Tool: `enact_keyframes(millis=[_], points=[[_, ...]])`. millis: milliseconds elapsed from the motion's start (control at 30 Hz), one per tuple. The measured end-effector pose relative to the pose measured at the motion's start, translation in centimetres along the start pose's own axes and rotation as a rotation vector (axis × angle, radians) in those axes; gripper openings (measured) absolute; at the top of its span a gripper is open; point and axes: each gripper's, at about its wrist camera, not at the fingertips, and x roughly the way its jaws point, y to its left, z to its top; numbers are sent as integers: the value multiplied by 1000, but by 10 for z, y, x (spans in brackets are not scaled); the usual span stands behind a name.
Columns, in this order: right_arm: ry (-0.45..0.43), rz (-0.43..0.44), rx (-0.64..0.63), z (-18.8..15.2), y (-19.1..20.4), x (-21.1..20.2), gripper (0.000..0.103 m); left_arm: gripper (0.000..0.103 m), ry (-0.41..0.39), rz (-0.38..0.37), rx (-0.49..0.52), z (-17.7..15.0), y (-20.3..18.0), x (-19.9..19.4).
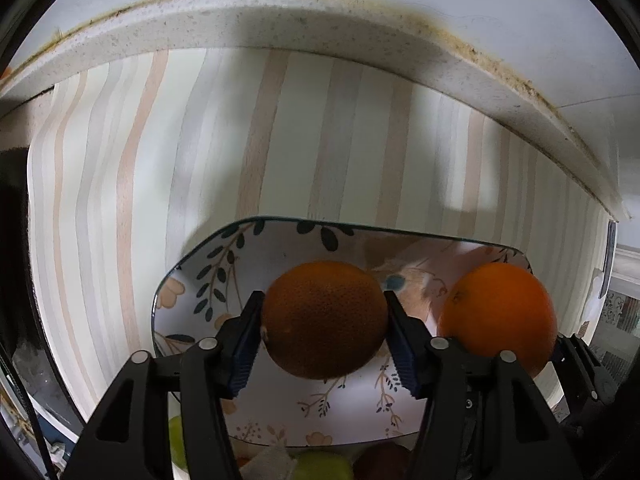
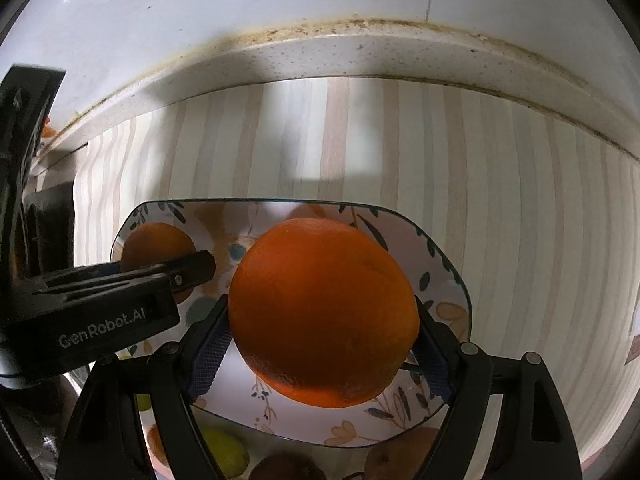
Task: Organize fruits
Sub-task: 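Carry both fruits onto the floral plate and open both tools, then lift both open tools away from the plate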
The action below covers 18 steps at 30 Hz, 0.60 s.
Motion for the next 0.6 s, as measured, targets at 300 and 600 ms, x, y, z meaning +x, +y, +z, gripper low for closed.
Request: enact_keyframes(millis=[300, 600], points=[[-46, -31, 31, -7, -9, -33, 96, 83, -66, 32, -16, -16, 23, -28], [-73, -105, 37, -51, -3, -70, 96, 83, -170, 94, 1, -90, 57, -76]])
